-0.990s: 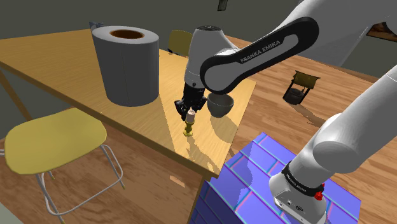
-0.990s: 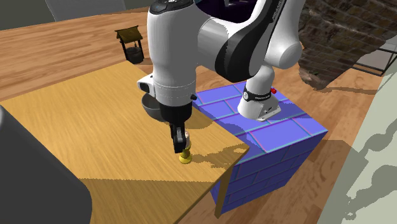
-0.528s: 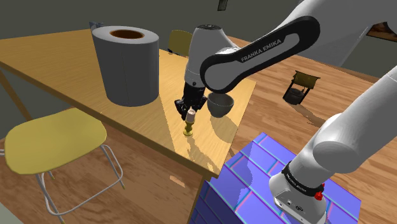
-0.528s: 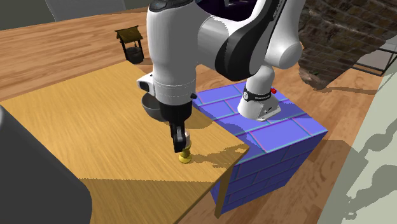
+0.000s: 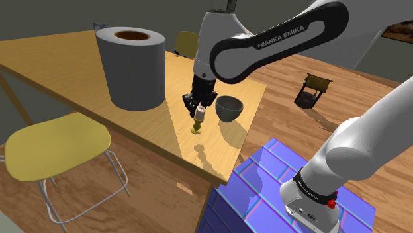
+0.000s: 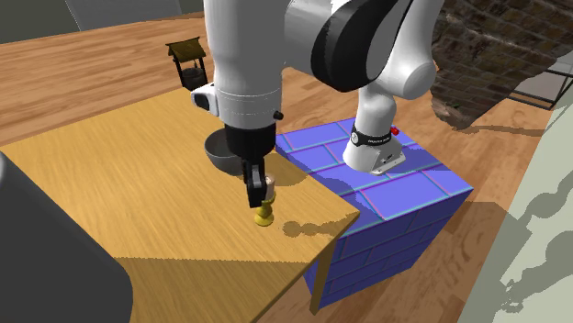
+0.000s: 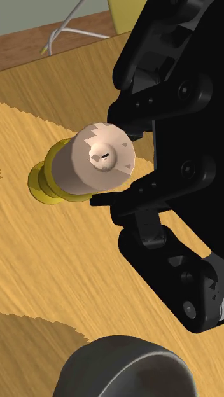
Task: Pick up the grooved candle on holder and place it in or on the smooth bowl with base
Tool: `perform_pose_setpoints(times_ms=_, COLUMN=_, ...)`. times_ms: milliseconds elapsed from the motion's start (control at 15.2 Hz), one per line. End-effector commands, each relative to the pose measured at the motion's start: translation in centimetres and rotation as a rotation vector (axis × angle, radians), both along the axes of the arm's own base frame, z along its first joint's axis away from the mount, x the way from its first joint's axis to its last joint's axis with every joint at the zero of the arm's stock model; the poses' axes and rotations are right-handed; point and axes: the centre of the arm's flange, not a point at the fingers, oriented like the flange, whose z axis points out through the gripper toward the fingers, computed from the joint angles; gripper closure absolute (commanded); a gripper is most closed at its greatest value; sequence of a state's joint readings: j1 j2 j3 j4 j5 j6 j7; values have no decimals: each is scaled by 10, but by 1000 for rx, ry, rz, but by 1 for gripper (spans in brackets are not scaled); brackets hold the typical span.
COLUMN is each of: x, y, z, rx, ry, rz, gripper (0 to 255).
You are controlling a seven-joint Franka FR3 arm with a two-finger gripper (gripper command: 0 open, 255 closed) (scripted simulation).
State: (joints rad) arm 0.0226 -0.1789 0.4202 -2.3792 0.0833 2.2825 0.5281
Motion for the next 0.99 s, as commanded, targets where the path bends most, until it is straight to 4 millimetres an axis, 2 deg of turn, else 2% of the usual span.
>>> perform_pose_setpoints(times_ms=0, x=-1, y=1, z=12, rx=0, ry=1, rz=0, gripper=255)
perform_pose_setpoints(times_ms=924, x=-1, y=1, z=85, rx=0, ry=1, rz=0, gripper=255)
